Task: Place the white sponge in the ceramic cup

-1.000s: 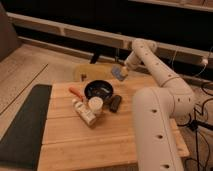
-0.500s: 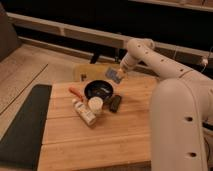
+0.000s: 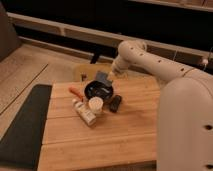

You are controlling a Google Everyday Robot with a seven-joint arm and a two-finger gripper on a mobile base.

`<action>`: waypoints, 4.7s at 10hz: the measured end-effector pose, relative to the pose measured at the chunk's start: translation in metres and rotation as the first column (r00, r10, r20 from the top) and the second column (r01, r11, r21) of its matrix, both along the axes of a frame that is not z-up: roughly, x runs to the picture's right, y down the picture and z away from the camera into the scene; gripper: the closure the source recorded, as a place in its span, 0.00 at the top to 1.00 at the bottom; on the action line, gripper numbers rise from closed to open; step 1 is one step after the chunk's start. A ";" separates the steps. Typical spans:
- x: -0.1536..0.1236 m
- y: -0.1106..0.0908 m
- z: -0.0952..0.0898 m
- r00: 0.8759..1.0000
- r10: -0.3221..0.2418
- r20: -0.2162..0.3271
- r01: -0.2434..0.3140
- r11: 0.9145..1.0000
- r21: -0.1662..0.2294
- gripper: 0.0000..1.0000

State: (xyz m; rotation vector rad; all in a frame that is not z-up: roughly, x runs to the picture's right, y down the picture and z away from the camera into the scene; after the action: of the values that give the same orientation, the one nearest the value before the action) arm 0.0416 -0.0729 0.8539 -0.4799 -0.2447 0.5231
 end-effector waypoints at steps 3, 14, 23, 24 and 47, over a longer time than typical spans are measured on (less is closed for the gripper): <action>-0.001 0.000 0.001 1.000 -0.004 0.002 0.004 1.000 0.001 0.02; -0.076 0.050 -0.032 0.967 -0.042 0.253 0.051 0.998 -0.031 0.02; -0.104 0.098 -0.047 0.930 -0.174 0.323 0.206 0.976 -0.069 0.02; -0.104 0.098 -0.048 0.931 -0.173 0.322 0.205 0.976 -0.068 0.02; -0.081 0.137 -0.030 0.953 -0.103 0.285 0.157 0.972 -0.173 0.80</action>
State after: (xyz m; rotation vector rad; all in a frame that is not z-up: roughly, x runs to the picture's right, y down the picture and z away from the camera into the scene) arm -0.0392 0.0642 0.8240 -0.7551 -0.4272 0.3506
